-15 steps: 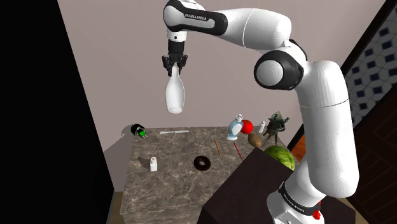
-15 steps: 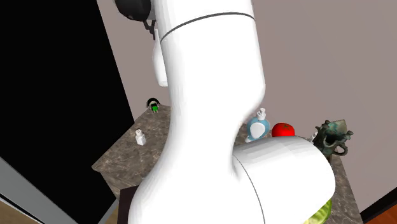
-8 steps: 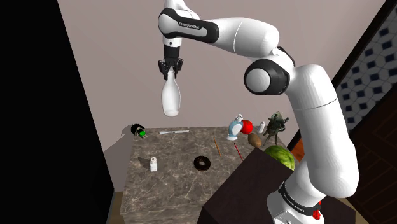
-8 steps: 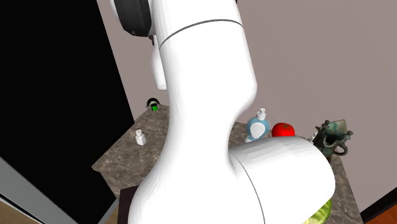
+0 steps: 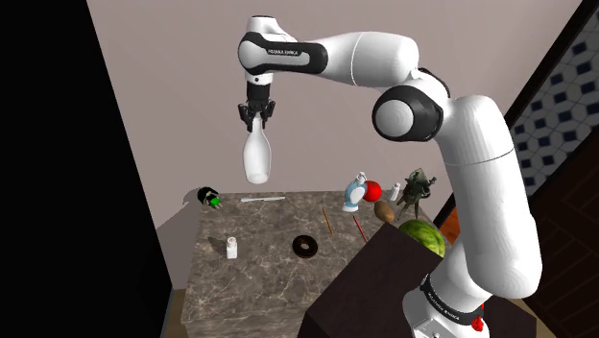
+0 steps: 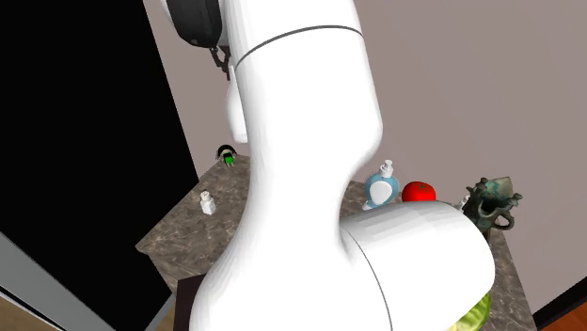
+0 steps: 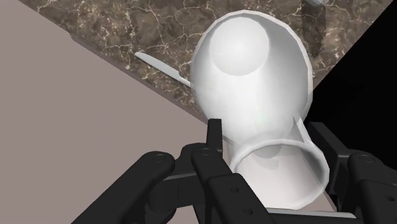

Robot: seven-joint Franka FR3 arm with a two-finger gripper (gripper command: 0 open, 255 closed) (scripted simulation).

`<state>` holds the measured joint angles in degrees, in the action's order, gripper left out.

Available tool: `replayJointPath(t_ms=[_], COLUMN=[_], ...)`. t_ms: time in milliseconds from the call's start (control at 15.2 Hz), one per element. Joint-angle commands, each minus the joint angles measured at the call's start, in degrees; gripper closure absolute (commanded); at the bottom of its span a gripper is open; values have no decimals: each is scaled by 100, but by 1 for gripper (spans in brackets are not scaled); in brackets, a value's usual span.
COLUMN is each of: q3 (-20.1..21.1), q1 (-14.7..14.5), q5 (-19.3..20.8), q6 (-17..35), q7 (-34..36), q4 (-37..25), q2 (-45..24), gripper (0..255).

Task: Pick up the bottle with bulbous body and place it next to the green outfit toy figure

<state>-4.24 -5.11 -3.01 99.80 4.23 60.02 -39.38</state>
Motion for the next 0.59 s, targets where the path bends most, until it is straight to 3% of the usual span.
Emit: replayJointPath(t_ms=[0, 528], q3=[0, 4], q1=[-7, -21], q5=[0, -8], q6=[182, 772], q7=[-2, -15], q4=[194, 743], q2=[18, -22], gripper=[255, 255])
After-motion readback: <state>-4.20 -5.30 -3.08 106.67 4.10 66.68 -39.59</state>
